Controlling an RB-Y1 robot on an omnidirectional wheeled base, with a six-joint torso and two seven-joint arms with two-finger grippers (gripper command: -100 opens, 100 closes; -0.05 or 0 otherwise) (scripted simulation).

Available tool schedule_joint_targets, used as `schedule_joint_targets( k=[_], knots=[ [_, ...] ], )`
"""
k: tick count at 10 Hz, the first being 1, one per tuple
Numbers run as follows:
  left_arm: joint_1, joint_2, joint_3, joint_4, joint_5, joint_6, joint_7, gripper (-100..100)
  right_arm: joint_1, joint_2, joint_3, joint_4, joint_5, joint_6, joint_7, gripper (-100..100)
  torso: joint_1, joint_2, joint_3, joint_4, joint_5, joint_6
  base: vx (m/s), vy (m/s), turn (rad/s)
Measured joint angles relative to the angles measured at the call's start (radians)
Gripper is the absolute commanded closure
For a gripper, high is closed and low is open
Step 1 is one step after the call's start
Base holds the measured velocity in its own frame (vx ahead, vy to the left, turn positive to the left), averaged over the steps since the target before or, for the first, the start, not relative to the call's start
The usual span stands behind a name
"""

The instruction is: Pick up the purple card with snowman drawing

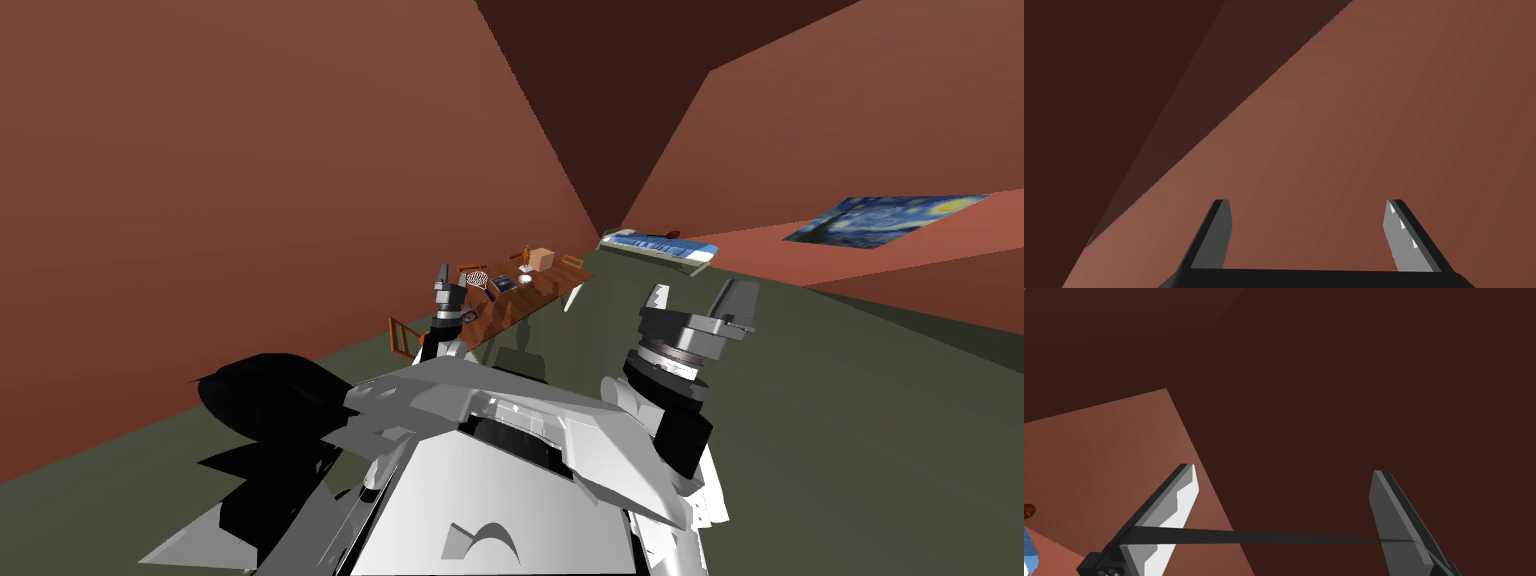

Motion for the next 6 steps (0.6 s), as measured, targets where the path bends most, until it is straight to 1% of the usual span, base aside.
schedule_joint_targets(
  k=[1,2,4,5,6],
  knots=[
    [-0.001,0.018,0.006,0.014,0.005,0.007,0.005,-100,0.000,0.000,0.000,0.000,0.000,0.000,0.000,0,-0.002,-0.001,0.000,0.000,0.000,0.000,0.017,-0.072,-0.045],
    [-0.001,0.037,0.012,0.021,0.010,0.027,0.013,-100,0.000,0.000,0.000,0.000,0.000,0.000,0.000,0,-0.004,-0.001,-0.001,0.000,-0.001,0.000,0.018,-0.088,-0.037],
    [0.020,0.077,0.021,0.027,0.023,0.069,0.032,-100,0.000,0.000,0.000,0.000,0.000,0.000,0.000,0,-0.006,-0.002,-0.001,0.000,-0.001,0.000,0.034,-0.105,-0.047],
    [0.017,0.105,0.037,0.046,0.035,0.094,0.048,-100,0.000,0.000,0.000,0.000,0.000,0.000,0.000,0,-0.007,-0.002,-0.001,-0.001,-0.002,0.000,0.057,-0.110,-0.049],
    [0.018,0.127,0.047,0.062,0.045,0.122,0.062,-100,0.000,0.000,0.000,0.000,0.000,0.000,0.000,0,-0.007,-0.003,-0.002,-0.001,-0.002,0.000,0.038,-0.070,-0.010]
  ],
)
